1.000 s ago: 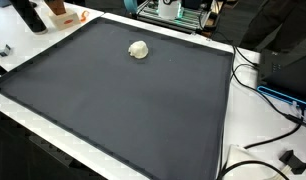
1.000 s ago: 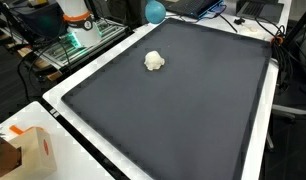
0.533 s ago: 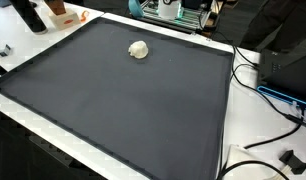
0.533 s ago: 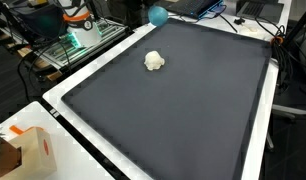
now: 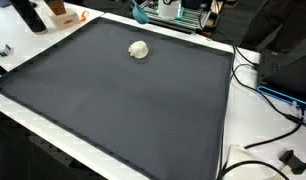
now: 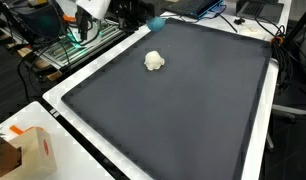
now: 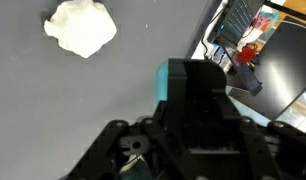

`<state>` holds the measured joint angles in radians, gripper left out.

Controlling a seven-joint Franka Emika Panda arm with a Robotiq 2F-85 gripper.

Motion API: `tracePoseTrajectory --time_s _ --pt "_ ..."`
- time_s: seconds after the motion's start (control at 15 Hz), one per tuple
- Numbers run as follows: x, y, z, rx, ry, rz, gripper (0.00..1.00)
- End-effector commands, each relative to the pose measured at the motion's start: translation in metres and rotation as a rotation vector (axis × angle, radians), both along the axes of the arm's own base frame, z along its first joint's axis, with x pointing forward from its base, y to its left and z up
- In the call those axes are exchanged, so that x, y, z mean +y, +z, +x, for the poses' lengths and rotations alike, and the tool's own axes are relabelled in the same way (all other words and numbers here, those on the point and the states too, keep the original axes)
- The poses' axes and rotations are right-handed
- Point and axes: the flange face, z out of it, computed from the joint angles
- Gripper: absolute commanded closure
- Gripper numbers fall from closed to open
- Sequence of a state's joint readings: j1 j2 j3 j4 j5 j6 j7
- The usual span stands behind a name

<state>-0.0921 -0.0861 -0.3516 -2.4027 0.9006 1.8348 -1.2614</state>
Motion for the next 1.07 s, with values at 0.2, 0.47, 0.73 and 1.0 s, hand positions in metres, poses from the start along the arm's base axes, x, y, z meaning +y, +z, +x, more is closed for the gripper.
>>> tracePoseTrajectory --time_s 0.2,0.47,0.73,1.0 --pt "-0.03 -0.052 0.001 0.123 -0.088 0.151 0.75" --pt "-0.043 -0.082 -0.001 0.203 -0.136 0.207 0.75" --pt "-0.053 -0.11 -0.003 0.269 -0.174 0.26 0.75" --pt "-0.058 -0.134 0.0 0.321 -0.216 0.32 0.75"
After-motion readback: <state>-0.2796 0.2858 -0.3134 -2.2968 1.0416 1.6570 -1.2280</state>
